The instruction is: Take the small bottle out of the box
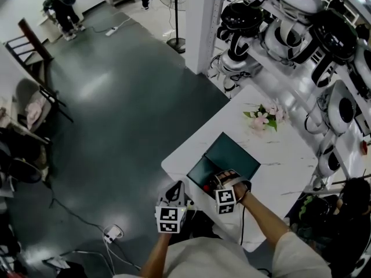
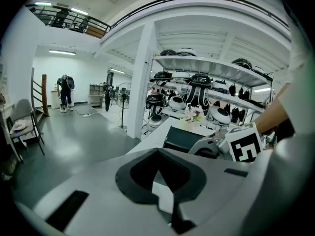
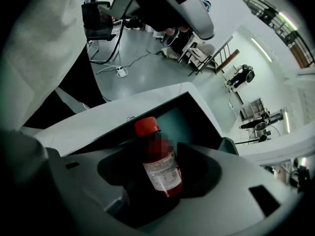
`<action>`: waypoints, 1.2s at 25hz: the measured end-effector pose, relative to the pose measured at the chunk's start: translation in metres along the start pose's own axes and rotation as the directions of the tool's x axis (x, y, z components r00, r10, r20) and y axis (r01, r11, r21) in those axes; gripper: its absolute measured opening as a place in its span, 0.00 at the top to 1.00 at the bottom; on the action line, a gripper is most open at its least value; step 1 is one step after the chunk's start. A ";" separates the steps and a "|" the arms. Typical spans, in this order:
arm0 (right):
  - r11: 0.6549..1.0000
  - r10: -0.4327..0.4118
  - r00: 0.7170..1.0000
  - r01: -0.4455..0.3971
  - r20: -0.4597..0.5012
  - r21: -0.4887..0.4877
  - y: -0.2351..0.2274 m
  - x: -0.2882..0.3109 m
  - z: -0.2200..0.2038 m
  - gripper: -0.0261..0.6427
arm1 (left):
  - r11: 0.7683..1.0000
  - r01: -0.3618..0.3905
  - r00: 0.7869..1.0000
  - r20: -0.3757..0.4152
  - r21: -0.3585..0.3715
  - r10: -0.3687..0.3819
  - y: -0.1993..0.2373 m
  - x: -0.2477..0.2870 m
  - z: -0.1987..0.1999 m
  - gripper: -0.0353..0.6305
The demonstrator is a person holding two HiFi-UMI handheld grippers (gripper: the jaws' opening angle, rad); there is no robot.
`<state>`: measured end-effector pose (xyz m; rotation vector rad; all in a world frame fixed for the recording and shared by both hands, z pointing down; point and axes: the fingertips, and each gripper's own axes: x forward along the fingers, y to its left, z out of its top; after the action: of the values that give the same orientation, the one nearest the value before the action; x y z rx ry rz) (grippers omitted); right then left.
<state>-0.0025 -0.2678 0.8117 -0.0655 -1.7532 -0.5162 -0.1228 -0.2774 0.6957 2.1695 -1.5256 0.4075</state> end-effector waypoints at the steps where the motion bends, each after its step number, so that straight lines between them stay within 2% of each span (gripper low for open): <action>1: 0.999 -0.005 1.000 0.005 0.012 0.038 -0.001 -0.003 0.000 0.58 | 1.000 0.002 1.000 0.002 0.002 -0.002 -0.001 -0.001 0.000 0.92; 6: 0.969 -0.063 0.996 0.045 0.069 0.243 -0.011 -0.017 -0.004 0.58 | 1.000 0.009 1.000 0.004 0.013 -0.009 -0.007 -0.004 0.001 0.92; 11: 0.905 -0.140 0.981 0.073 0.131 0.419 -0.023 -0.031 -0.001 0.58 | 1.000 0.015 1.000 0.014 0.019 -0.015 -0.014 -0.005 0.006 0.92; 15: 0.813 -0.234 0.956 0.092 0.178 0.575 -0.036 -0.049 -0.003 0.58 | 0.999 0.012 1.000 0.016 0.032 -0.012 -0.015 -0.008 0.009 0.92; 19: 0.677 -0.345 0.915 0.088 0.210 0.730 -0.050 -0.068 -0.008 0.58 | 0.999 0.011 1.000 0.026 0.032 -0.012 -0.017 -0.010 0.012 0.92; 22: 0.585 -0.415 0.884 0.080 0.214 0.807 -0.056 -0.081 -0.015 0.58 | 0.999 0.012 0.999 0.033 0.037 -0.013 -0.020 -0.011 0.015 0.92; 24: 0.550 -0.450 0.868 0.085 0.209 0.831 -0.057 -0.090 -0.019 0.58 | 0.999 0.010 0.999 0.038 0.044 -0.012 -0.021 -0.012 0.018 0.92; 26: 0.535 -0.489 0.848 0.106 0.205 0.838 -0.060 -0.101 -0.021 0.58 | 0.999 0.009 0.999 0.047 0.052 -0.011 -0.023 -0.014 0.023 0.92; 28: 0.515 -0.534 0.820 0.125 0.204 0.848 -0.066 -0.116 -0.021 0.58 | 0.998 0.013 0.998 0.059 0.062 -0.017 -0.025 -0.015 0.031 0.92; 30: 0.476 -0.577 0.791 0.125 0.202 0.870 -0.073 -0.132 -0.022 0.58 | 0.997 0.019 0.997 0.072 0.072 -0.024 -0.030 -0.015 0.040 0.92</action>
<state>0.0285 -0.3112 0.6685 0.9851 -2.3661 0.1231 -0.1003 -0.2770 0.6484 2.2774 -1.5467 0.3850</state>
